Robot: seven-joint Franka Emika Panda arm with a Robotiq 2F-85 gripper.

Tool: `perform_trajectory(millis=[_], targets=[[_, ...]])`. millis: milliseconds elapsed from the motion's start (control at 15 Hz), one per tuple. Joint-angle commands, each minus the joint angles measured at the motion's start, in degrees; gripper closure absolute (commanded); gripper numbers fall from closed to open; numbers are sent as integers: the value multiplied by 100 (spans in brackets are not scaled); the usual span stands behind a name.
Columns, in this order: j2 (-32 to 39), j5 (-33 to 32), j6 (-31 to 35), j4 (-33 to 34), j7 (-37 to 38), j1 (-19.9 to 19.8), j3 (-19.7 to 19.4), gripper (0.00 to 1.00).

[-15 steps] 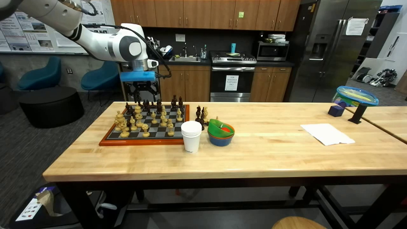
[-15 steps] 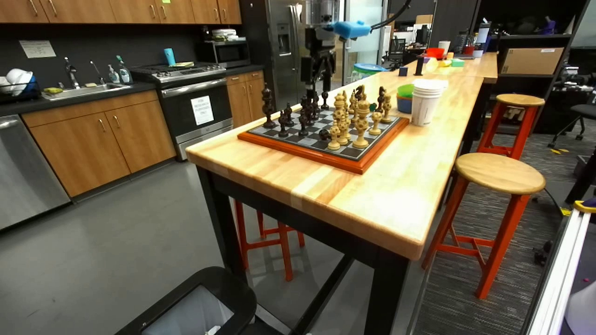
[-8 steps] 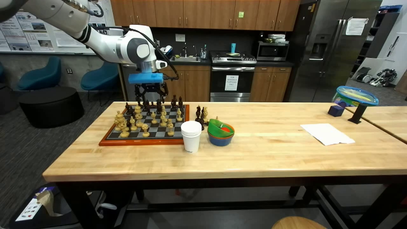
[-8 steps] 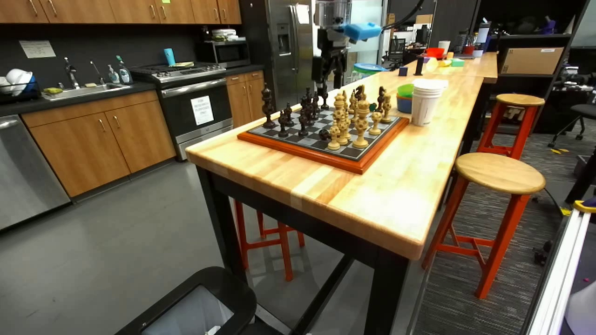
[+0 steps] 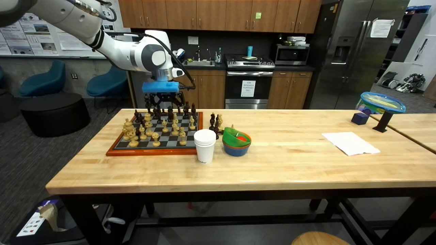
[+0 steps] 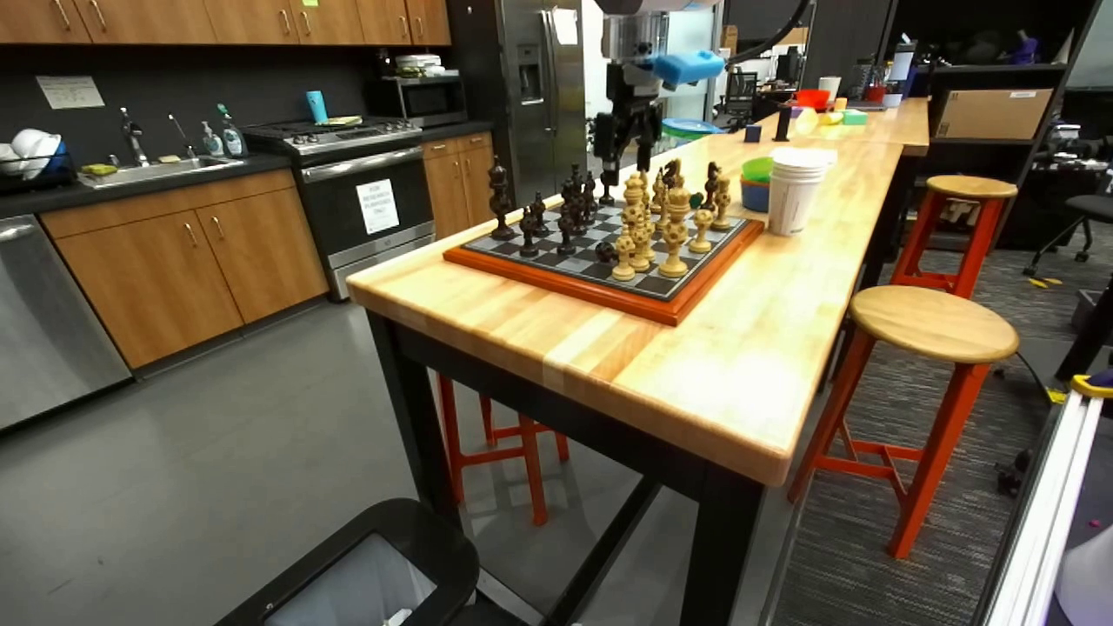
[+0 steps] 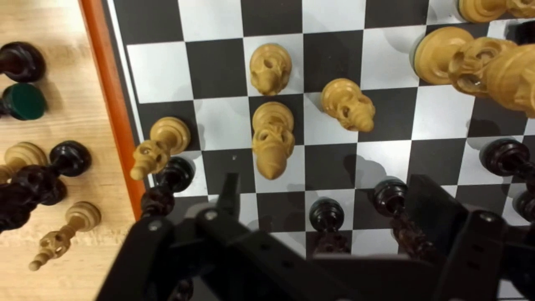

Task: Make two moves using two different chess pieces

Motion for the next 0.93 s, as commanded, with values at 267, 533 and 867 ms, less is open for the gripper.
perform_trajectory(millis=[267, 533, 867], targets=[[-55, 58, 101, -105, 124, -78, -51, 26], [-80, 38, 193, -126, 141, -86, -58, 43], [-123, 13, 253, -185, 228, -83, -82, 80]])
